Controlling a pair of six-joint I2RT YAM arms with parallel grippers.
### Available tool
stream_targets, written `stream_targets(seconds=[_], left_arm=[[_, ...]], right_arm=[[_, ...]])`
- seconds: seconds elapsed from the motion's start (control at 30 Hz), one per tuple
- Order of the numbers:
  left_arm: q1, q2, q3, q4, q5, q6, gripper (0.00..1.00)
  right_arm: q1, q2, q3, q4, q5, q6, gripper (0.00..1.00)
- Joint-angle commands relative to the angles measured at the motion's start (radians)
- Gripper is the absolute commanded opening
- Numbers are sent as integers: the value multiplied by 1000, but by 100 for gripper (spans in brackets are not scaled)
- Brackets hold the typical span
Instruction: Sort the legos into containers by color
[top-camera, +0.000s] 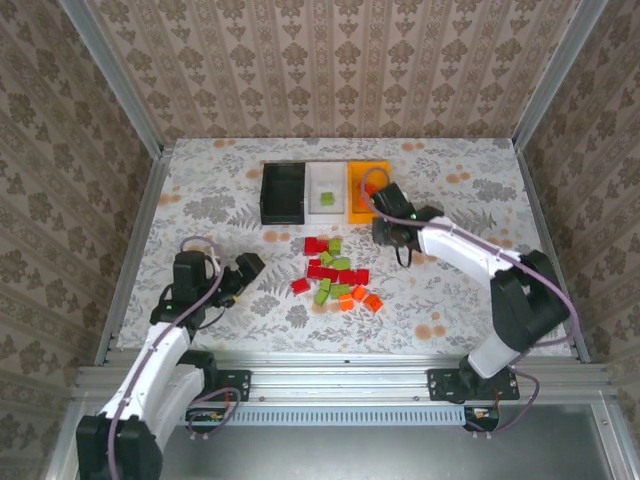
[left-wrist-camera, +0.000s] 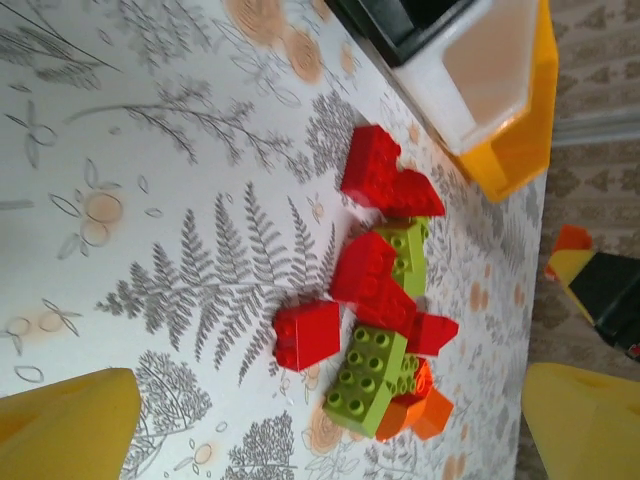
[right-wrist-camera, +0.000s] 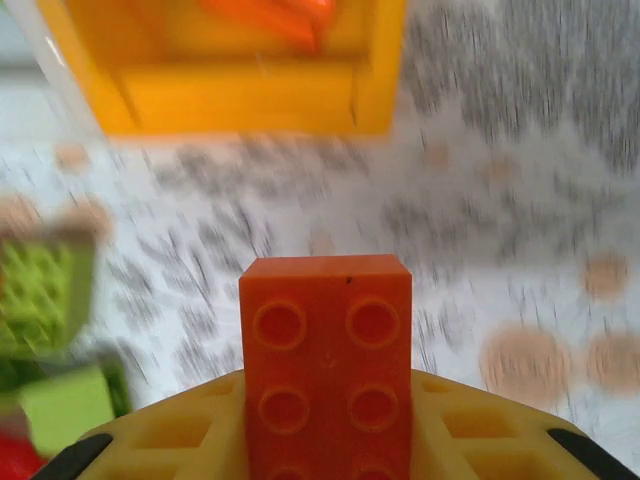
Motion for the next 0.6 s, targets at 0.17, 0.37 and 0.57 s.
stream_targets(seconds=[0.17,0.37,0.57], left_arm=[[62,27,4,36,162,40,100],[66,-96,-30,3,124,19,100],[67,-112,-27,-54,104,55,100]], right_arm=[[-57,352,422,-111,23,-120,35],[-76,500,632,-208,3,-123,37],[-85,571,704,-242,11,-139,40]])
